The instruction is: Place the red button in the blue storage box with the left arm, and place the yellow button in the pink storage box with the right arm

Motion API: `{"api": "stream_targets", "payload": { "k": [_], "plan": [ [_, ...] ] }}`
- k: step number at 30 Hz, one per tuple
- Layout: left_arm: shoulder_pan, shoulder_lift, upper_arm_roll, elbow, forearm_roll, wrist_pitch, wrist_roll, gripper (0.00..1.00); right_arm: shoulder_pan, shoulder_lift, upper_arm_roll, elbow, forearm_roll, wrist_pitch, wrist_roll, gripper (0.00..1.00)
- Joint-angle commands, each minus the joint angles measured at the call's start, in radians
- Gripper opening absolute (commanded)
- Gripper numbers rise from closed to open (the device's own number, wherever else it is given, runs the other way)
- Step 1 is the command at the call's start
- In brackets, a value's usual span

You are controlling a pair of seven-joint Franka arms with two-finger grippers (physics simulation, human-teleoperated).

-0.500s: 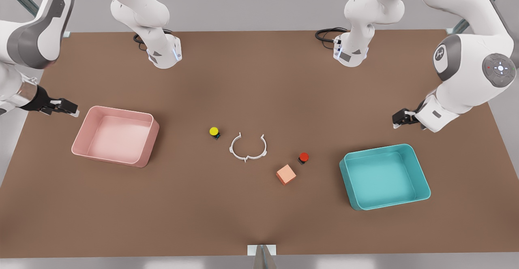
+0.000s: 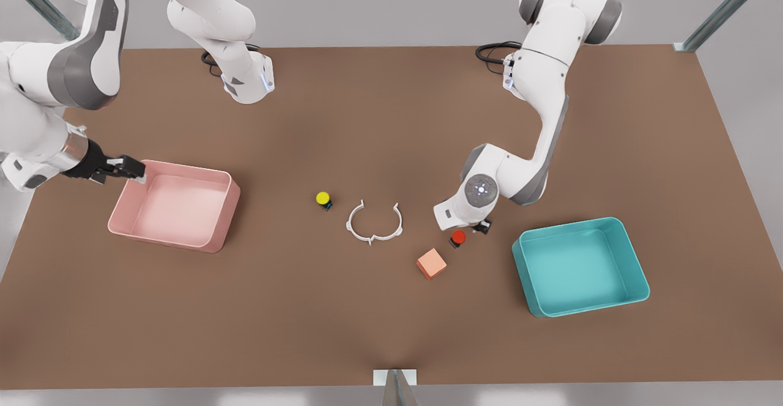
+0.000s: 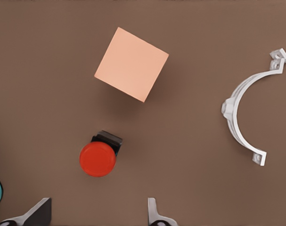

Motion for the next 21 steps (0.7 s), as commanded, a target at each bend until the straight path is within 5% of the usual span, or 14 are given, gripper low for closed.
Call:
{"api": "stream_targets", "payload": {
  "k": [1, 7, 9, 11, 18, 21],
  "plan": [
    [0.002, 0.041, 0.000, -0.003, 0.001, 0.280, 0.081, 1.00, 0.028, 0.005, 0.065, -0.052, 0.003, 0.110, 0.169, 0.99],
    [0.002, 0.096, 0.000, -0.038, 0.002, 0.280, 0.104, 1.00, 0.029, 0.002, 0.320, -0.287, 0.017, 0.375, 0.571, 1.00],
    [0.004, 0.107, 0.000, -0.038, 0.002, 0.280, 0.104, 0.87, 0.075, 0.066, 0.326, -0.281, 0.007, 0.456, 0.681, 1.00],
    [0.004, 0.107, 0.000, -0.038, 0.002, 0.278, 0.104, 0.63, 0.208, 0.180, 0.326, -0.209, -0.190, 0.490, 0.902, 1.00],
    [0.025, 0.081, 0.005, -0.036, 0.002, 0.260, 0.114, 0.54, 0.368, 0.332, 0.325, -0.184, -0.232, 0.530, 1.072, 1.00],
    [0.120, -0.056, 0.005, -0.035, 0.002, 0.050, 0.275, 0.54, 0.365, 0.321, 0.337, -0.261, -0.232, 0.535, 1.074, 1.00]
  ]
}}
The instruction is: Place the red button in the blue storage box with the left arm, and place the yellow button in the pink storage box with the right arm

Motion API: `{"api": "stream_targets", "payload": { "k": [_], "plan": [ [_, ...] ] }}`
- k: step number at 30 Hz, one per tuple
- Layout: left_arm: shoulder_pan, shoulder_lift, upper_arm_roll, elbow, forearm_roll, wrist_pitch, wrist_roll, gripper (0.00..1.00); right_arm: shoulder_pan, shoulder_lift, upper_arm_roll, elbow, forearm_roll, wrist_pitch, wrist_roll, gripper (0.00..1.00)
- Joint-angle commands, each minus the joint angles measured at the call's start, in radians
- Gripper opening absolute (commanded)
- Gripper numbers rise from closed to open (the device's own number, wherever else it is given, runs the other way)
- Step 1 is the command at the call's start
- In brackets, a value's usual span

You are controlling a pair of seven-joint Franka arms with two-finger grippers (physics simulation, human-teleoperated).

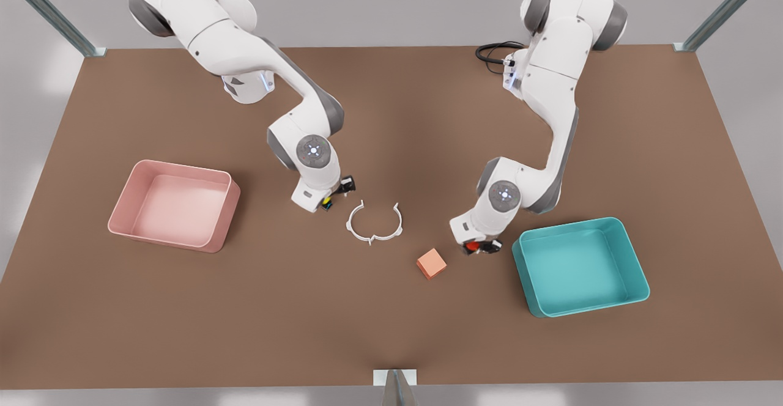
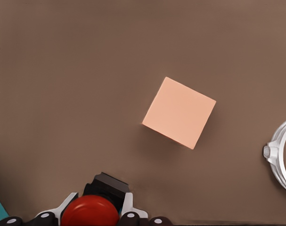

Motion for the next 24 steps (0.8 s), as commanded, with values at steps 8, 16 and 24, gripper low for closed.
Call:
{"api": "stream_targets", "payload": {
  "k": [8, 16, 24],
  "plan": [
    [0.370, -0.056, 0.001, 0.086, 0.004, -0.345, 0.740, 0.56, -0.003, 0.008, -0.005, -0.099, -0.019, 0.122, 0.472, 1.00],
    [0.362, 0.022, -0.005, 0.213, -0.002, -0.364, 0.383, 1.00, -0.043, 0.047, -0.009, -0.232, -0.031, 0.372, 0.464, 1.00],
    [0.279, -0.335, -0.004, 0.270, 0.030, -0.674, -0.344, 1.00, -0.046, 0.085, -0.009, -0.249, -0.031, 0.412, 0.459, 1.00]
  ]
}}
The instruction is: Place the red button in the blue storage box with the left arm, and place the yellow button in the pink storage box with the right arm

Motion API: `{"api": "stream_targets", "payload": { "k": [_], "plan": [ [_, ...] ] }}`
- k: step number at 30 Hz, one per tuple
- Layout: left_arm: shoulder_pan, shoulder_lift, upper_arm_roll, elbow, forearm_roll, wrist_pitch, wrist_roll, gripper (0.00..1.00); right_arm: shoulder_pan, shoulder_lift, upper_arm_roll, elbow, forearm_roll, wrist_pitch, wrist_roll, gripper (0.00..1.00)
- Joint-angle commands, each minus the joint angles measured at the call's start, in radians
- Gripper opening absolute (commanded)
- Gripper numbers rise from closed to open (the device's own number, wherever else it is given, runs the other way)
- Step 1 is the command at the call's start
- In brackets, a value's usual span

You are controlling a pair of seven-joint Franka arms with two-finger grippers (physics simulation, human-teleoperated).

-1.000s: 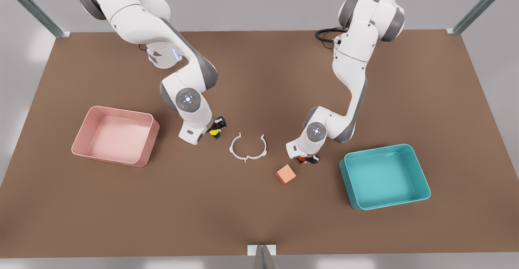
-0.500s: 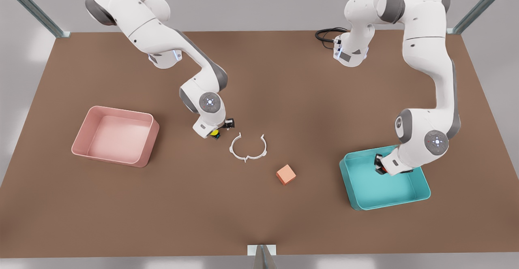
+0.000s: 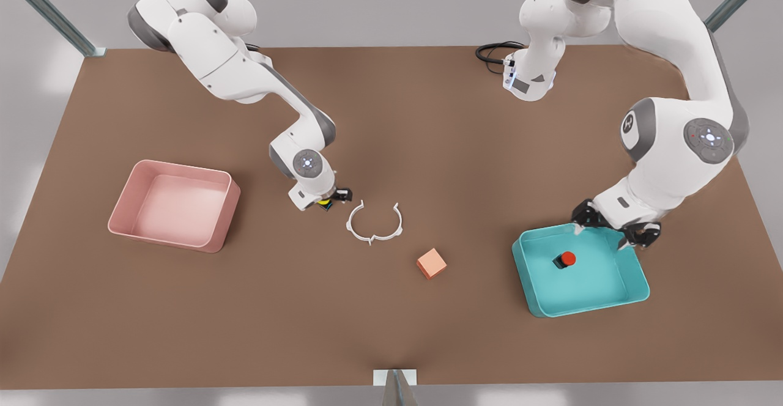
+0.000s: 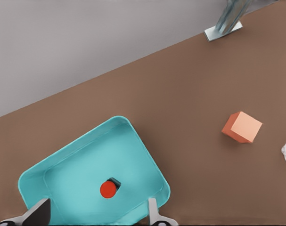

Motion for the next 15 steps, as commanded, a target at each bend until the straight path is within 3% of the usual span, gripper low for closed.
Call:
{"api": "stream_targets", "payload": {
  "k": [1, 3, 15],
  "plan": [
    [-0.001, -0.069, 0.000, -0.046, 0.022, -0.172, -0.516, 1.00, -0.001, -0.001, 0.000, -0.005, 0.001, 0.052, 0.114, 1.00],
    [-0.012, -0.043, 0.000, 0.009, 0.029, -0.263, -0.518, 1.00, -0.001, -0.004, 0.000, -0.013, -0.001, 0.051, 0.114, 1.00],
    [-0.026, -0.020, -0.001, 0.009, 0.025, -0.257, -0.513, 1.00, -0.032, 0.013, 0.006, -0.042, -0.022, 0.055, 0.085, 1.00]
  ]
}}
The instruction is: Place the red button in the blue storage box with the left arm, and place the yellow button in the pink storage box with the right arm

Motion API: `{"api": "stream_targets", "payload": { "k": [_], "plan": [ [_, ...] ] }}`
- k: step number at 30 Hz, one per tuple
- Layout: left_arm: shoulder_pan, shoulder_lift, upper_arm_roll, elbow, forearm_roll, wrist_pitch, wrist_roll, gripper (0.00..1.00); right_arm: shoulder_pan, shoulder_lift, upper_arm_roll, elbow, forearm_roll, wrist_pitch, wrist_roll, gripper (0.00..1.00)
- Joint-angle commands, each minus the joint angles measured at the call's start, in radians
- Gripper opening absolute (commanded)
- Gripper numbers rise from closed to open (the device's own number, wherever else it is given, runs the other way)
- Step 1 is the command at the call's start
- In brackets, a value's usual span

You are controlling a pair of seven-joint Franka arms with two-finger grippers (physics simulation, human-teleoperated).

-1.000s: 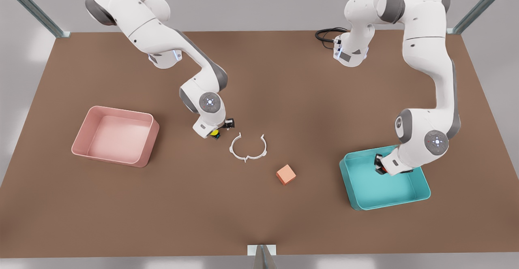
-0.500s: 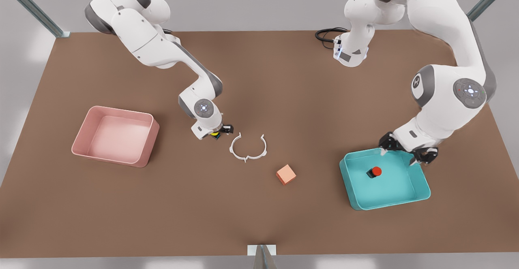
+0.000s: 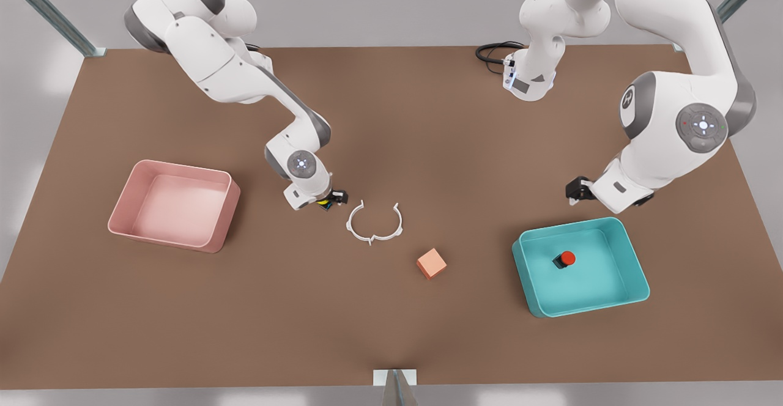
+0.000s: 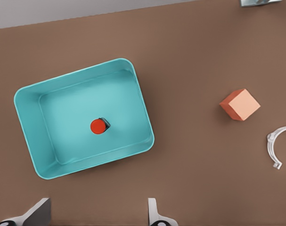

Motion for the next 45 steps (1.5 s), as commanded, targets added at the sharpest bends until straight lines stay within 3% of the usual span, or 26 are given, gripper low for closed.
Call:
{"api": "stream_targets", "payload": {
  "k": [1, 5, 6, 9, 14, 20, 22, 24, 33, 35, 42, 44, 45],
  "plan": [
    [0.000, -0.001, 0.000, 0.001, 0.001, -0.022, -0.222, 1.00, 0.000, 0.012, 0.000, -0.001, 0.000, 0.023, 0.030, 1.00],
    [0.000, -0.001, 0.000, 0.001, -0.001, -0.022, -0.219, 1.00, 0.002, 0.018, 0.000, -0.015, -0.020, 0.026, 0.031, 1.00],
    [-0.005, -0.001, 0.000, 0.001, -0.001, -0.022, -0.219, 1.00, 0.000, 0.016, 0.000, -0.015, -0.022, 0.024, 0.031, 0.96],
    [-0.008, -0.001, 0.000, 0.001, -0.001, -0.022, -0.218, 1.00, 0.002, 0.018, 0.000, -0.017, -0.022, 0.024, 0.031, 0.70],
    [-0.008, -0.001, 0.000, 0.001, -0.001, -0.021, -0.218, 1.00, -0.003, 0.010, 0.000, -0.012, -0.022, 0.020, 0.030, 0.51],
    [-0.008, -0.001, 0.000, 0.001, -0.001, -0.022, -0.221, 1.00, -0.101, -0.128, 0.035, 0.005, -0.020, -0.076, -0.057, 0.51],
    [-0.008, -0.001, 0.000, 0.001, -0.001, -0.022, -0.222, 1.00, -0.424, -0.140, 0.275, 0.045, -0.020, -0.184, -0.182, 0.51],
    [-0.014, -0.001, 0.000, 0.001, -0.001, -0.022, -0.222, 1.00, -0.604, -0.143, 0.382, 0.064, -0.022, -0.206, -0.249, 0.51],
    [-0.043, -0.001, 0.000, 0.001, -0.007, -0.024, -0.228, 1.00, -0.880, -0.151, 0.408, 0.154, -0.020, -0.379, -0.620, 0.51],
    [-0.044, -0.001, 0.000, 0.001, -0.007, -0.022, -0.227, 1.00, -0.984, -0.149, 0.487, 0.118, -0.022, -0.419, -0.620, 0.51],
    [-0.072, 0.001, 0.000, 0.001, -0.005, -0.022, -0.256, 1.00, -1.135, -0.149, 0.577, 0.009, -0.020, -0.505, -0.620, 0.52],
    [-0.072, 0.002, 0.000, 0.001, -0.007, -0.022, -0.255, 1.00, -1.147, -0.148, 0.577, -0.001, -0.020, -0.508, -0.620, 0.58],
    [-0.072, 0.002, 0.000, 0.001, -0.007, -0.022, -0.256, 1.00, -1.175, -0.148, 0.577, -0.008, -0.020, -0.519, -0.628, 0.66]
  ]
}}
